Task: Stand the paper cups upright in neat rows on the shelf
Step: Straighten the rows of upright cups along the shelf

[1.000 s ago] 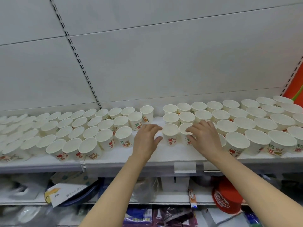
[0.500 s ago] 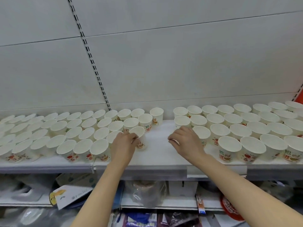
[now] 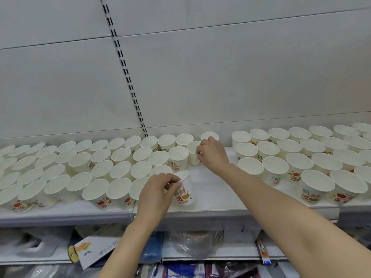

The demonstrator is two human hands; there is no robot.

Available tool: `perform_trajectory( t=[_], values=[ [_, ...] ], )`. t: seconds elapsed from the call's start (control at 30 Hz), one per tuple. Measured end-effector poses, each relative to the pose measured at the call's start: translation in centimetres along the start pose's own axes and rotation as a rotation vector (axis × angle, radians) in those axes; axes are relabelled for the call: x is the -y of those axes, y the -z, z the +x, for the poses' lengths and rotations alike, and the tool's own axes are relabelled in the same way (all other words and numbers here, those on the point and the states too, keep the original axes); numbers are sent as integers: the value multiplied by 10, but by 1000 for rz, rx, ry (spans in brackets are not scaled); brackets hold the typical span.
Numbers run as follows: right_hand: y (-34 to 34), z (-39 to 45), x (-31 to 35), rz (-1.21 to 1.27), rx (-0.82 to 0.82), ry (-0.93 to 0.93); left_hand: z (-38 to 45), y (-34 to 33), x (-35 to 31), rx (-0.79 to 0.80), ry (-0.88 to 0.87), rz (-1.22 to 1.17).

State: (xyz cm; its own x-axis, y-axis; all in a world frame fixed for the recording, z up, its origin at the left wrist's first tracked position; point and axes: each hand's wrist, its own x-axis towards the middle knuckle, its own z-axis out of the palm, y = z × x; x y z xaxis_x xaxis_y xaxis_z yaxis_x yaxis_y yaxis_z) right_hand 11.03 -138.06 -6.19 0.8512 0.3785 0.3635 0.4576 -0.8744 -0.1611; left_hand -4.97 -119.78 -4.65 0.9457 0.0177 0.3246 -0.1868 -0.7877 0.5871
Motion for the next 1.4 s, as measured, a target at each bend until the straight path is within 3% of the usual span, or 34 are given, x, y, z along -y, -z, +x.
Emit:
perform_trajectory(
  t=[0.17, 0.3, 0.5, 0.8, 1.03, 1.4],
  values=[
    [16, -24, 7, 91, -121, 43, 4, -5, -1, -29, -15, -98],
    [47, -69, 1, 225, -321, 42, 4, -20, -21, -55, -18, -188],
    [100, -154, -48, 243, -511, -61, 0, -54, -74, 58, -119, -278],
    [100, -225, -108, 160, -480, -47, -5, -116, -121, 95, -240, -149],
    [85, -227, -121, 60, -401, -21, -6, -133, -129, 140, -218, -41],
    [80, -232, -134, 116, -355, 17, -6, -139, -138, 170, -169, 16]
  ],
)
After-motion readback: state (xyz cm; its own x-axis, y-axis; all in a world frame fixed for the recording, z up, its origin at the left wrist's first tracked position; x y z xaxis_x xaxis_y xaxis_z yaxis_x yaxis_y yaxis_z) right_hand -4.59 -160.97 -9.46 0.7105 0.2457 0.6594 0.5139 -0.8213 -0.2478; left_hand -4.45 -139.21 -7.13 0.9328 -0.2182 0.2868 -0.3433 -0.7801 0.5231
